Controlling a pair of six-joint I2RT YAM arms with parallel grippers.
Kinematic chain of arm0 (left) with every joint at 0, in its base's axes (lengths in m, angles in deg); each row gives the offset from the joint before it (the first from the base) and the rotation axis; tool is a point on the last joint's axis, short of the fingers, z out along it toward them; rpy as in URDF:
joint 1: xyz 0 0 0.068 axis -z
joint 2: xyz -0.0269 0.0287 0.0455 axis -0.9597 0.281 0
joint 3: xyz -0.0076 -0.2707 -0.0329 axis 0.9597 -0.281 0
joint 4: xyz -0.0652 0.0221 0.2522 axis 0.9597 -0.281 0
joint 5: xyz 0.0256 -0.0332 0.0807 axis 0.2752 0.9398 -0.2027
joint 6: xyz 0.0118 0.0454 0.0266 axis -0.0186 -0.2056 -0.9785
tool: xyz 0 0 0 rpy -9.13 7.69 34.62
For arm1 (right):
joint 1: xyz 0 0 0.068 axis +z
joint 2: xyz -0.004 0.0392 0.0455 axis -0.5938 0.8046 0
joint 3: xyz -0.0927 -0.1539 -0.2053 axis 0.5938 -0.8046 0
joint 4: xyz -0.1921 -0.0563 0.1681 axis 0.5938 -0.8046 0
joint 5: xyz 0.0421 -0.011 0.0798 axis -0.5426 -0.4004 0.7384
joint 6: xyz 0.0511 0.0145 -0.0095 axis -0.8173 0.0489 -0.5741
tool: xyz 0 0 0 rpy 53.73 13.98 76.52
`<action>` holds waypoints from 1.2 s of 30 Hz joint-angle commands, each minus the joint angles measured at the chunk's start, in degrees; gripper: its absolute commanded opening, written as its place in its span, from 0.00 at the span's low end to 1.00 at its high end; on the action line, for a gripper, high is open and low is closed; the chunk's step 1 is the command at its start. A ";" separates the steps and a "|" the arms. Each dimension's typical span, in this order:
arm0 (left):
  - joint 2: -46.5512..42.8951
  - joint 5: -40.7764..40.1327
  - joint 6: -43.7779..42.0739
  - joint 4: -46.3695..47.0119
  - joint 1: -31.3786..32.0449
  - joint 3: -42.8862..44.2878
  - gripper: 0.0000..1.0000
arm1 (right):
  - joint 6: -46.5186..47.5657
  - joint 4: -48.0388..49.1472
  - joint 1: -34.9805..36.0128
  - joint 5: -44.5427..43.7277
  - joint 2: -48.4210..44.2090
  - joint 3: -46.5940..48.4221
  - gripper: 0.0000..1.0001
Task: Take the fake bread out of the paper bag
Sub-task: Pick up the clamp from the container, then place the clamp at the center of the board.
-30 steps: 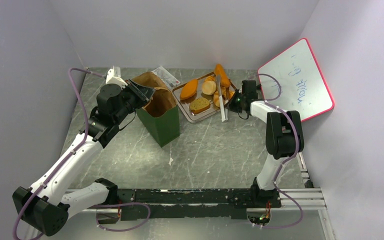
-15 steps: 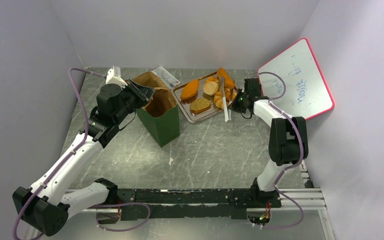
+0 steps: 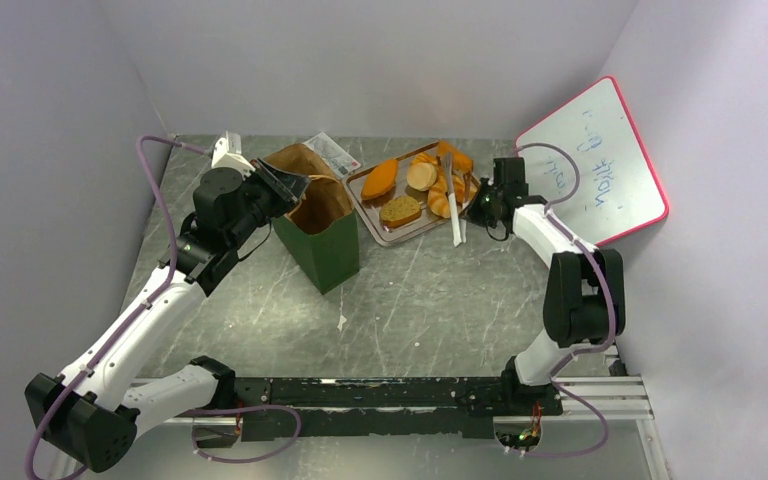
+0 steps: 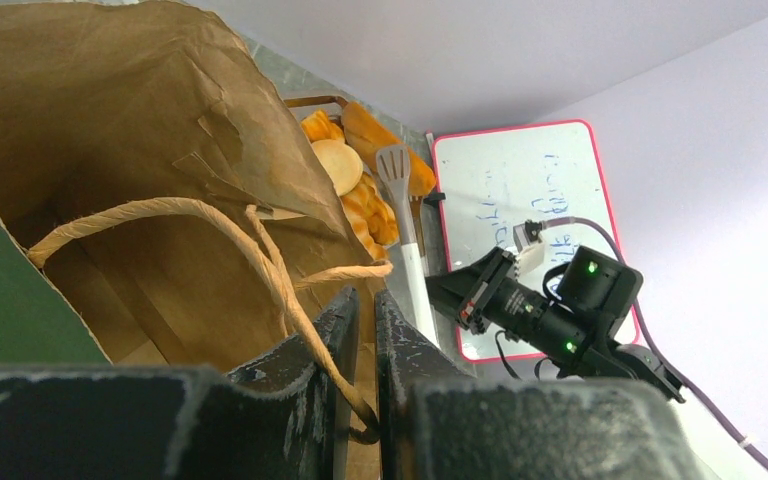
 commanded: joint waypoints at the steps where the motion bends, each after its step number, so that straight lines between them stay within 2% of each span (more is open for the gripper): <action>1: -0.46 1.49 -0.05 1.62 -0.29 0.71 0.07 | 0.06 1.12 0.10 0.10 -5.01 -3.20 0.00; 11: -0.08 2.61 0.97 2.00 -0.29 0.38 0.07 | 0.28 1.87 1.64 -1.46 -9.41 -9.62 0.00; 25: -1.40 0.93 -0.32 0.54 -0.29 0.23 0.07 | 1.13 -3.06 3.06 -3.50 -17.98 -9.84 0.00; 29: -1.94 -1.27 -2.75 -1.43 -0.29 1.62 0.07 | 1.38 -5.59 5.39 -6.52 -22.29 -9.63 0.00; 36: -2.69 -2.62 -7.92 -3.67 -0.67 2.75 0.07 | -0.30 -11.41 14.07 -15.02 -30.43 -10.64 0.00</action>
